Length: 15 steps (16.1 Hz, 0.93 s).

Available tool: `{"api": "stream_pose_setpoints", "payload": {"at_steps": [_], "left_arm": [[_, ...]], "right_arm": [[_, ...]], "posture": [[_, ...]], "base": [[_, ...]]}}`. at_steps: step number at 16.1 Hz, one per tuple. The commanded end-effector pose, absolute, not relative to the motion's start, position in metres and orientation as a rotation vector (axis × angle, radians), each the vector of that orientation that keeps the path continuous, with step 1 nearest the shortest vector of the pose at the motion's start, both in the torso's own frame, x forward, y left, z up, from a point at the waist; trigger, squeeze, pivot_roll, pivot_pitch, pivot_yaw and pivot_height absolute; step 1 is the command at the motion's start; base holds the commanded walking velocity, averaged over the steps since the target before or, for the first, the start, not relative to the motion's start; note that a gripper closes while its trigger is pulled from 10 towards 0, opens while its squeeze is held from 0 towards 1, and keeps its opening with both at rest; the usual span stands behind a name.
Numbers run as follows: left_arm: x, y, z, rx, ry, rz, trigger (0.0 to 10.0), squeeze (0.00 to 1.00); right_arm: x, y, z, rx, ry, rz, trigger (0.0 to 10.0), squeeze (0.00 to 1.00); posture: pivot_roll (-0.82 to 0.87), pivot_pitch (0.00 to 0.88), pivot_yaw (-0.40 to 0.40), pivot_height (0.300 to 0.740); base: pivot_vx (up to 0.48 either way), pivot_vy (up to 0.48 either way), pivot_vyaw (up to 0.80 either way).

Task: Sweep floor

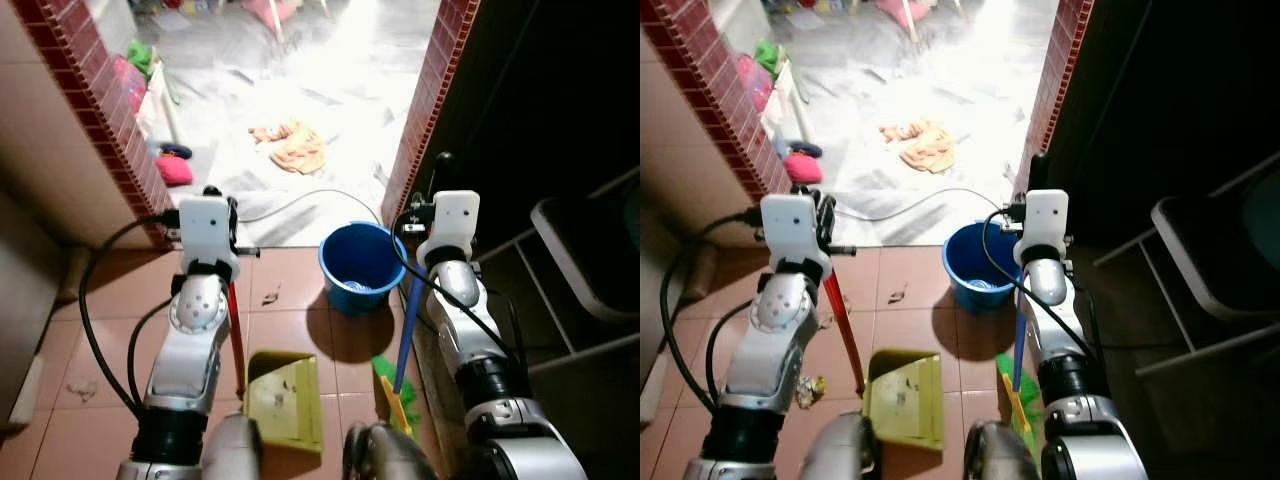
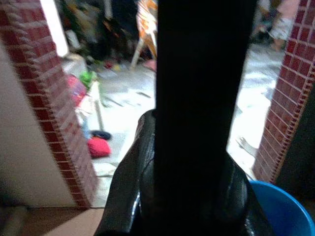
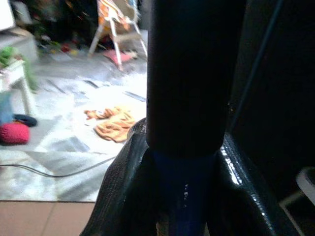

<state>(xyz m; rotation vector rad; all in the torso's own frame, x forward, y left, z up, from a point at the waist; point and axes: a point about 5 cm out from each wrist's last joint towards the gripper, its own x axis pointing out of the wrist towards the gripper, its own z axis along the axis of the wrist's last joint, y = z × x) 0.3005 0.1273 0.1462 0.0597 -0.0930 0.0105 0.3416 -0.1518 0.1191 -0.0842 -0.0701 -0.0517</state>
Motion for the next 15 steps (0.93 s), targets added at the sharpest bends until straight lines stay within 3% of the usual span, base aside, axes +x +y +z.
{"api": "stream_pose_setpoints", "payload": {"at_steps": [1, 4, 9, 15], "left_arm": [[0.300, 0.128, 0.152, 0.059, -0.118, 0.013, 10.0, 0.00], [0.299, 0.128, 0.153, 0.059, -0.121, 0.015, 10.0, 0.00], [0.304, 0.129, 0.158, 0.035, -0.131, 0.017, 10.0, 0.00], [0.305, 0.130, 0.163, 0.024, -0.133, 0.006, 10.0, 0.00]], "right_arm": [[0.344, -0.152, 0.124, -0.072, -0.091, -0.058, 10.0, 0.00], [0.343, -0.152, 0.123, -0.054, -0.084, -0.065, 10.0, 0.00], [0.343, -0.153, 0.123, -0.042, -0.079, -0.071, 10.0, 0.00], [0.342, -0.155, 0.120, -0.030, -0.062, -0.081, 10.0, 0.00]], "posture": [[0.00, 0.067, 0.001, 0.740], [0.00, 0.066, 0.001, 0.740], [-0.01, 0.064, 0.004, 0.740], [-0.01, 0.069, 0.004, 0.740]], "base": [[-0.270, 0.000, 0.00], [-0.259, 0.000, 0.00], [0.000, 0.000, 0.00], [0.000, 0.472, 0.00]]}}
